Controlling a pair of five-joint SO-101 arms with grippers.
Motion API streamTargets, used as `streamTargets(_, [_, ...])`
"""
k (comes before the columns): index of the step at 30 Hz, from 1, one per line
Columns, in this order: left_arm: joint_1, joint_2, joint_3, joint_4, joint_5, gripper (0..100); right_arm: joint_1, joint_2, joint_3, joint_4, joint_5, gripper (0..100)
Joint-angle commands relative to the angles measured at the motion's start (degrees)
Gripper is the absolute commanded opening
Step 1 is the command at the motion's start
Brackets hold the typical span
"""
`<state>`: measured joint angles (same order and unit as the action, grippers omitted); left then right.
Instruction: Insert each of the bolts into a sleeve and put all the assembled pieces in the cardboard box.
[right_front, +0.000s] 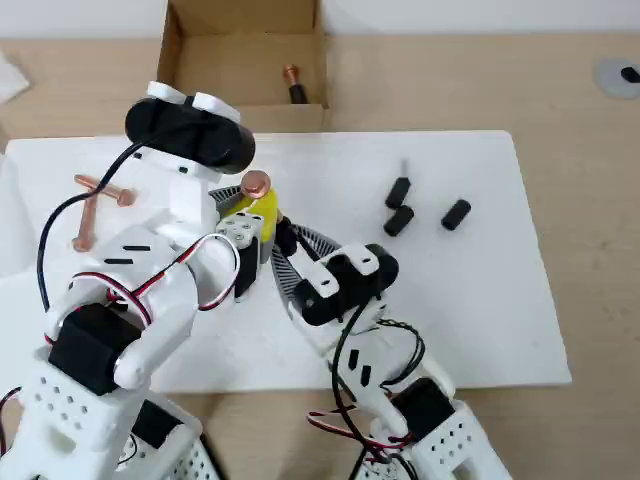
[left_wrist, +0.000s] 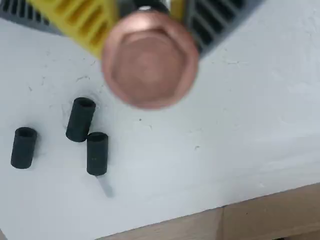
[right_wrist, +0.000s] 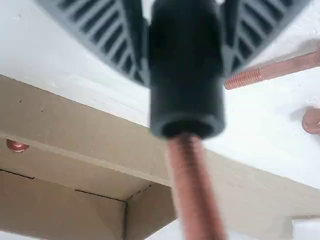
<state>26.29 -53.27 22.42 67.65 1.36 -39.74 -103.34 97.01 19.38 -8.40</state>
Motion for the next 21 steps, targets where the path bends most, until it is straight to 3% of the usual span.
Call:
streamTargets(1, [2.2, 0.0, -3.3, 0.4, 0.6, 1, 0.2, -2.5, 0.0, -0.1, -0.4, 0.9])
streamTargets(21, [3.3, 0.1, -3.6, 0.5, 0.4, 1, 0.2, -2.6, 0.0, -0.1, -0.4, 0.9])
